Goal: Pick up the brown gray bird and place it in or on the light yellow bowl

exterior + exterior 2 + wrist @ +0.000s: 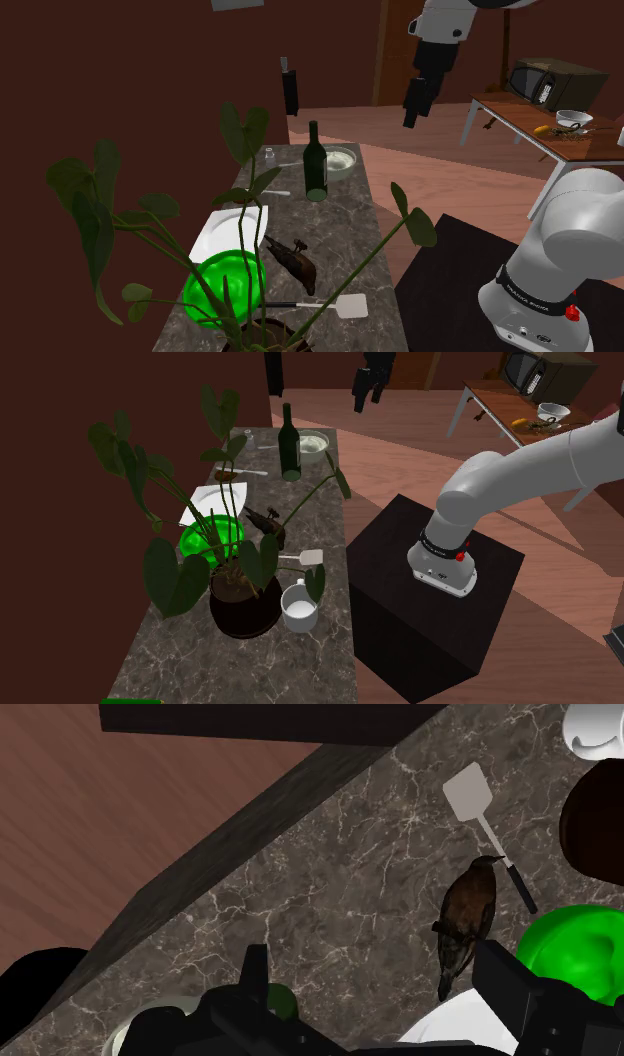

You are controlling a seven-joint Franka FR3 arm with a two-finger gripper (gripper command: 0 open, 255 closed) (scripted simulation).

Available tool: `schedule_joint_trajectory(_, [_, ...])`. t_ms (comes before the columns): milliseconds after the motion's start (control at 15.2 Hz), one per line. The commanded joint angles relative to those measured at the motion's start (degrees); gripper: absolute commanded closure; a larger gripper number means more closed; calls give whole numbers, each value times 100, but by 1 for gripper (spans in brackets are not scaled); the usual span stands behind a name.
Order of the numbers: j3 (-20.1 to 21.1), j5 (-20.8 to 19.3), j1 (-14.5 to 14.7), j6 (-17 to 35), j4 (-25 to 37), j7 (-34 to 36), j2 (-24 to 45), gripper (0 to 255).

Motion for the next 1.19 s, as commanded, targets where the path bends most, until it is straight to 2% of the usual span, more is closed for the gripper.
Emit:
schedule_joint_trajectory(0, [0, 0, 0, 0, 0, 0, 0, 0])
schedule_joint_trajectory(660, [974, 175, 225, 1395, -153, 942, 1390, 0])
schedule_joint_trajectory(1122, [1590, -34, 298, 2235, 186, 1705, 2729, 0])
